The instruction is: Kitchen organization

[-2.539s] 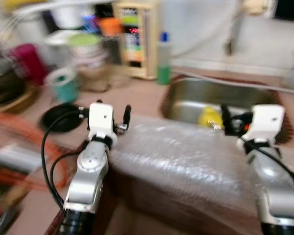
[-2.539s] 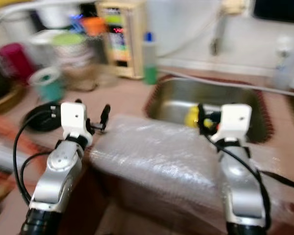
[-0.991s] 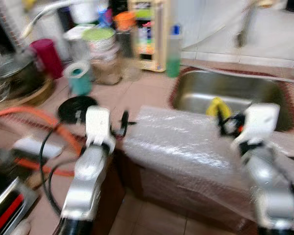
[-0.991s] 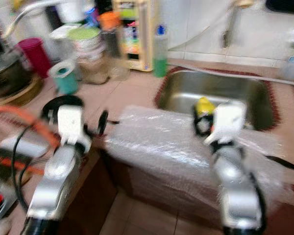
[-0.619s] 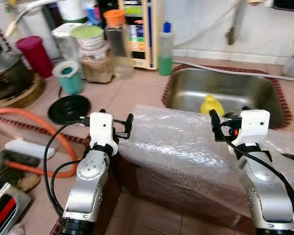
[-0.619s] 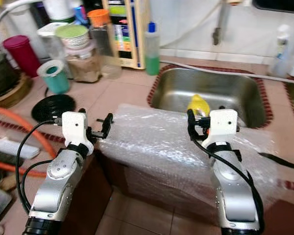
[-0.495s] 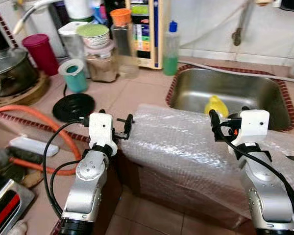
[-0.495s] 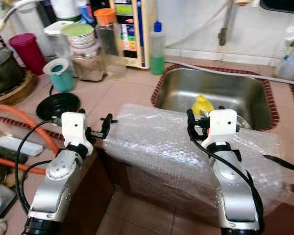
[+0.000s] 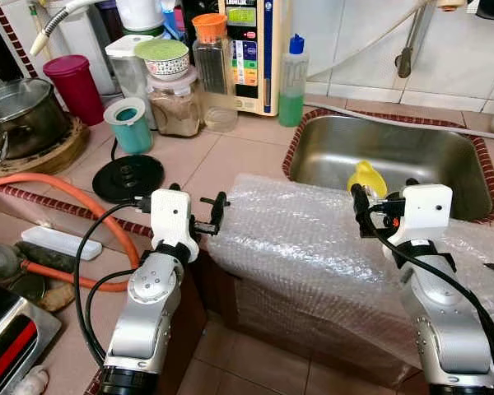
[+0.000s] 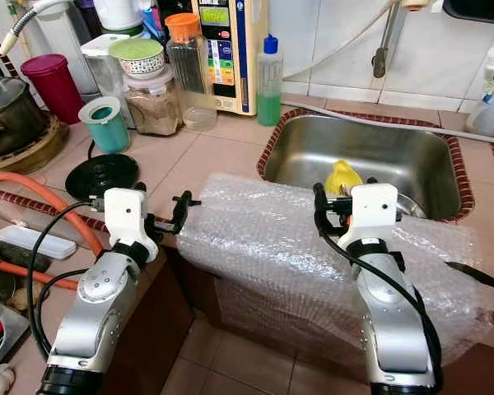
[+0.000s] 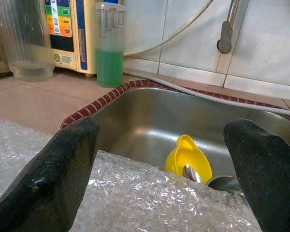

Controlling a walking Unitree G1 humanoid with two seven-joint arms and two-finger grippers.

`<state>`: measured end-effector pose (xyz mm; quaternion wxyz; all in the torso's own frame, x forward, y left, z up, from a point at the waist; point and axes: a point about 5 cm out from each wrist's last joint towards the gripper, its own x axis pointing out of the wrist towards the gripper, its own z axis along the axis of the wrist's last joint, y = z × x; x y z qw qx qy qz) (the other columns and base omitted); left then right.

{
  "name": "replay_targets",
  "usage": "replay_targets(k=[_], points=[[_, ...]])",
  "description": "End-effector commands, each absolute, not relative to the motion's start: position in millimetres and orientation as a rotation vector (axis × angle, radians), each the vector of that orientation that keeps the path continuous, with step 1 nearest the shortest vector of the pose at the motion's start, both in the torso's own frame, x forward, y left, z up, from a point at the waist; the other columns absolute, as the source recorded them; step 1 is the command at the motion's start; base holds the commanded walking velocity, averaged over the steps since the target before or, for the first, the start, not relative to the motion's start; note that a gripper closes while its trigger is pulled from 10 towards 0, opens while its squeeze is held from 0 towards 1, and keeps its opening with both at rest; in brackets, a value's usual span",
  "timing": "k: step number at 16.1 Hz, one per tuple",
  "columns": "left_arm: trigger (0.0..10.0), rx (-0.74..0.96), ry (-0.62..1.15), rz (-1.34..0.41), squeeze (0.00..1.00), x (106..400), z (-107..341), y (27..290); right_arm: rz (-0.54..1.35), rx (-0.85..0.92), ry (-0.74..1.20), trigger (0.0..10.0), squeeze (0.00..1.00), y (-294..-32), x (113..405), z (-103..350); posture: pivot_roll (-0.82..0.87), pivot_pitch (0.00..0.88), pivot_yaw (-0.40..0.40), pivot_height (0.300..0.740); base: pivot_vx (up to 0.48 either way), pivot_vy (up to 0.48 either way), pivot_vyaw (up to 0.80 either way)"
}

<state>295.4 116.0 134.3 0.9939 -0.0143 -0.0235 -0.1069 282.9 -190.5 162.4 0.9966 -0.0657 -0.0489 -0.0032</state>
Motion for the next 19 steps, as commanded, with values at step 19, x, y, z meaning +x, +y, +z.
replay_targets(k=[19], points=[[10.0, 0.148, 0.092, -0.200, 0.00, 246, 58, 160, 0.054, -0.199, 0.078, 10.0, 0.00, -182, 222, 84, -0.01, 0.000, 0.079, 0.740, 0.000, 0.000, 0.00]])
